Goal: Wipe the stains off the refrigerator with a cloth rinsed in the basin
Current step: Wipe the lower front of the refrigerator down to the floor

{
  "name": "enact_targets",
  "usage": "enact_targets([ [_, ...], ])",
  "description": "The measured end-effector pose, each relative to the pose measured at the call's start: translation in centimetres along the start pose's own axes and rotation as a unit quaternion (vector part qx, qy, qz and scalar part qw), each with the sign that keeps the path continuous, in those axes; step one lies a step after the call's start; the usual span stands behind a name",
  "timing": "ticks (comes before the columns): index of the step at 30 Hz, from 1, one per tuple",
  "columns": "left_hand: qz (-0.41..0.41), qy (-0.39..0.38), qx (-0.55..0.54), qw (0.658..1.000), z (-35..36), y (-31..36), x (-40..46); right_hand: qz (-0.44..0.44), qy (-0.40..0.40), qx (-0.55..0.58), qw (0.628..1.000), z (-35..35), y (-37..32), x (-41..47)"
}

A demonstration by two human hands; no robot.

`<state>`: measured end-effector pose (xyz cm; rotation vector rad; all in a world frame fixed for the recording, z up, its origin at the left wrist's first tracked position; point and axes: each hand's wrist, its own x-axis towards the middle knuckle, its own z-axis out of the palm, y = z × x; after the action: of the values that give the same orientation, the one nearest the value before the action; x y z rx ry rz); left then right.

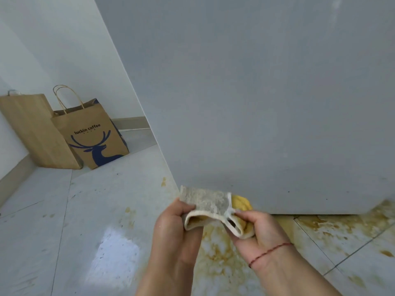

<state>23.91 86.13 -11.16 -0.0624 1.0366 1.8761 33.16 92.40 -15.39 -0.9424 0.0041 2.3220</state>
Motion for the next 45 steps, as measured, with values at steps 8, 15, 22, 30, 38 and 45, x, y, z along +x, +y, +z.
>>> enact_targets([
  [8, -0.123, 0.164, 0.007, 0.979, -5.9, -8.2, 7.6, 0.056, 0.094, -0.094, 0.990, -8.4, -0.3, 6.6],
  [15, -0.154, 0.158, 0.002, 0.975, -5.7, -11.1, 13.0, 0.036, 0.112, -0.093, 0.989, -9.8, -1.3, 13.3],
  [22, -0.195, 0.192, 0.027, 0.961, -5.2, -12.8, 16.8, 0.012, 0.180, -0.125, 0.976, -10.3, -2.8, 16.9],
  [30, -0.190, 0.175, 0.008, 0.966, -4.4, -12.1, 17.0, -0.022, 0.150, -0.113, 0.982, -9.4, -4.3, 16.0],
  [38, -0.136, 0.072, -0.006, 0.988, -0.1, -7.3, 11.5, -0.063, 0.107, -0.093, 0.988, -5.2, -6.2, 10.0],
  [45, -0.070, 0.023, -0.015, 0.997, 4.7, -2.8, 6.2, -0.109, 0.006, -0.042, 0.993, 1.4, -7.6, 3.8],
])
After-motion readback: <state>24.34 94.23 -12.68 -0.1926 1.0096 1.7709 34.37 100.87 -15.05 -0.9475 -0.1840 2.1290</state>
